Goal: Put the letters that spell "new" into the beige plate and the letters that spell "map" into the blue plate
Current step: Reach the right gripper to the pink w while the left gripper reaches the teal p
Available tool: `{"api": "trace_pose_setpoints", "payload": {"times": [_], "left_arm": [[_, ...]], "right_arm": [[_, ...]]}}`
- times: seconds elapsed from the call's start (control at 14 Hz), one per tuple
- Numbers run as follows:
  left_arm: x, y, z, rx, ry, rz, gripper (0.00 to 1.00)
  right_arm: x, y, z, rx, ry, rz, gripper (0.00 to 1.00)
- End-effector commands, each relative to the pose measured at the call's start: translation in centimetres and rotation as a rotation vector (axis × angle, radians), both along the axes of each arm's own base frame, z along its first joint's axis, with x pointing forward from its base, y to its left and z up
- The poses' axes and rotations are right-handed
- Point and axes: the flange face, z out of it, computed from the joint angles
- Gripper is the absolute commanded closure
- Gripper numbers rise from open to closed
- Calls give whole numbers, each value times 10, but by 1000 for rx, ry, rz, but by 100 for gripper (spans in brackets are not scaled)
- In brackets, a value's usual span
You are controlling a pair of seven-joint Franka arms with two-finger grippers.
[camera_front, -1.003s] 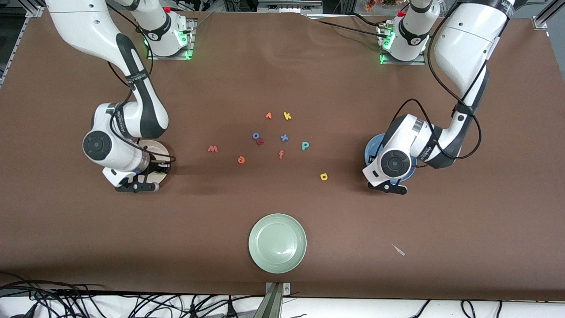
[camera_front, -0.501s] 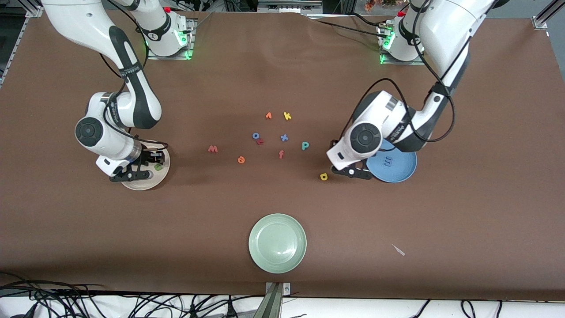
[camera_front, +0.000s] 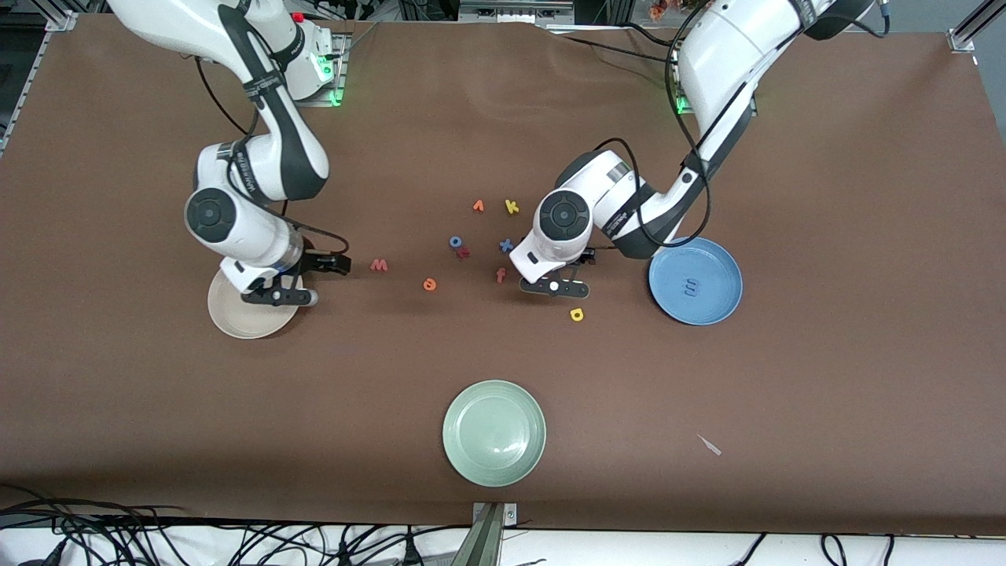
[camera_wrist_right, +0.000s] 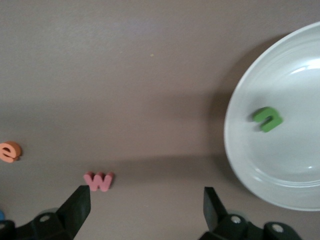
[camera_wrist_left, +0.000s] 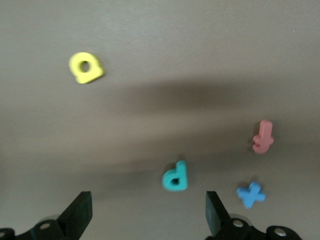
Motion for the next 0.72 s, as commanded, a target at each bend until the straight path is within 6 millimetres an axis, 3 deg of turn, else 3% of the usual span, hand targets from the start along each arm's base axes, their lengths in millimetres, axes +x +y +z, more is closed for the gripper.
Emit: {"api": "trace_pose_setpoints", "payload": {"times": [0.0, 0.36, 0.57, 0.64], "left_arm": [[-17, -28, -23, -2, -10, 63, 1], [-21, -25, -40, 49, -51, 11, 10], [-27, -21, -48, 61, -36, 8, 17], [-27, -21, -49, 62, -35, 8, 29]], "right_arm": [[-19, 14, -16, 14, -40, -55, 0], [-42, 64, -56, 17, -82, -122, 0], [-45, 67, -68, 9, -68, -127, 0], [-46, 66, -70, 6, -64, -132, 0]]}}
